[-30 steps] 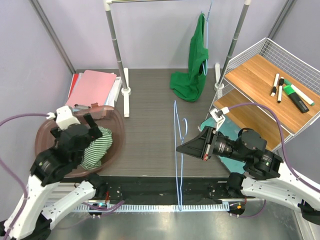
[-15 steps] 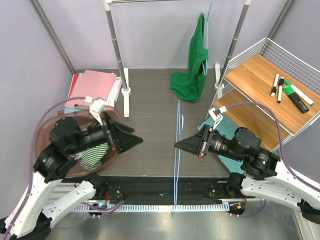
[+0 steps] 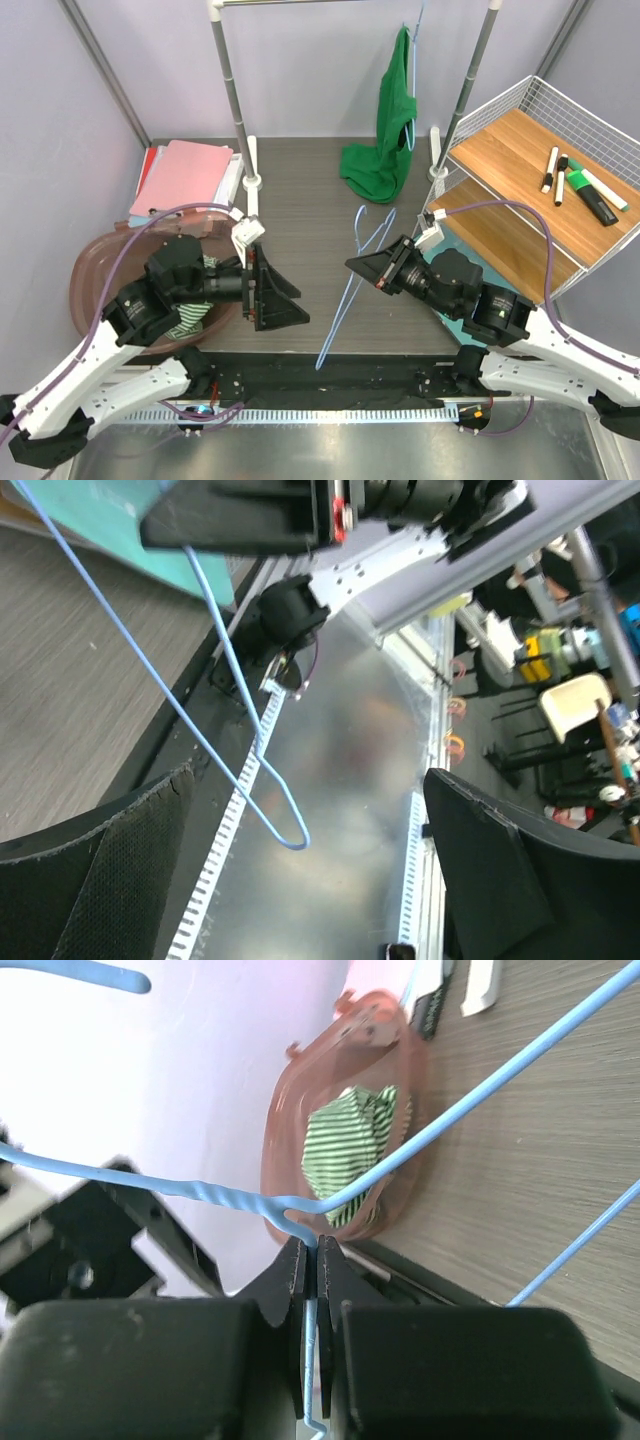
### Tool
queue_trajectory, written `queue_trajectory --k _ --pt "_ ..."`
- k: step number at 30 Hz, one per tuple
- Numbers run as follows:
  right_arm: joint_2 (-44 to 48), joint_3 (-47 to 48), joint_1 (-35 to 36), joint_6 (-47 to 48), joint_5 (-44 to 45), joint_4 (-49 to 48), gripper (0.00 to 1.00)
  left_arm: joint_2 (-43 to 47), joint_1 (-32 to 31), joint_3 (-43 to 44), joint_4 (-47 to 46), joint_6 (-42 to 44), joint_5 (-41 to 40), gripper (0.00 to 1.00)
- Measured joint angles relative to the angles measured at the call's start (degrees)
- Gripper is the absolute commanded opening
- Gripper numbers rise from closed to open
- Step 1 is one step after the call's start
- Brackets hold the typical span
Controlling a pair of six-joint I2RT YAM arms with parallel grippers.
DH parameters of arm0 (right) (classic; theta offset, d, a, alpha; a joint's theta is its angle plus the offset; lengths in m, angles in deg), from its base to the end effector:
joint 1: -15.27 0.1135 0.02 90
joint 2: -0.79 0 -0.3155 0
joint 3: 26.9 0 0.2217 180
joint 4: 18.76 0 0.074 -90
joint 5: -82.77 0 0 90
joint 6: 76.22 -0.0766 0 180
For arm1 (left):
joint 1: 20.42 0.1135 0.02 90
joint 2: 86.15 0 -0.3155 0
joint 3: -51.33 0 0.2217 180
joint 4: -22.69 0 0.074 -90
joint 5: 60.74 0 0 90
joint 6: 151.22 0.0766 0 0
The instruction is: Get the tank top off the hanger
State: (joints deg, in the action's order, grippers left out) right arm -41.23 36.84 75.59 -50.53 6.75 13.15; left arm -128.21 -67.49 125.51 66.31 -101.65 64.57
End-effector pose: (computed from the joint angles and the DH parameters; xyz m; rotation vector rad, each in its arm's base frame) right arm 0.0842 0.1104 0.3805 0.2671 1.9375 1.3300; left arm 0.0407 -0.1087 0.4155 0.6304 1.9522 -1.5783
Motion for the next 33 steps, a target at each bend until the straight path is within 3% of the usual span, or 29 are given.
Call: queue_trajectory --k 6,11,15,21,26,28,33 --pt "-0.57 -0.26 0.0 -5.46 6.34 0.61 0.01 -3.65 -12.28 2.08 6.1 4.11 -17.77 0.86" --pt "-0.22 -1.22 0.0 -9.01 9.86 1.46 0.01 -6.21 -16.9 2.03 9.46 4.94 -33.16 0.85" --pt "-0.22 -1.33 0.0 -11.04 11.76 2.8 0.01 -7.58 -22.53 2.01 9.97 4.98 -40.83 0.86" --pt "-0.66 -1.36 0.0 -12.96 12.98 3.28 0.01 -9.51 -29.68 2.01 10.12 5.42 -47.04 0.81" --pt "-1.03 -1.36 0.0 -14.1 13.35 3.8 0.01 -12.24 -31.89 2.01 11.04 5.46 -49.81 0.54" --pt "-0.96 -1.4 0.0 -14.64 13.46 4.07 0.01 -13.42 -32.22 1.99 11.96 5.09 -50.66 0.49" --pt "0.35 -2.89 0.0 -16.15 14.21 4.83 0.01 -13.35 -32.76 0.94 12.74 4.31 -53.13 0.46"
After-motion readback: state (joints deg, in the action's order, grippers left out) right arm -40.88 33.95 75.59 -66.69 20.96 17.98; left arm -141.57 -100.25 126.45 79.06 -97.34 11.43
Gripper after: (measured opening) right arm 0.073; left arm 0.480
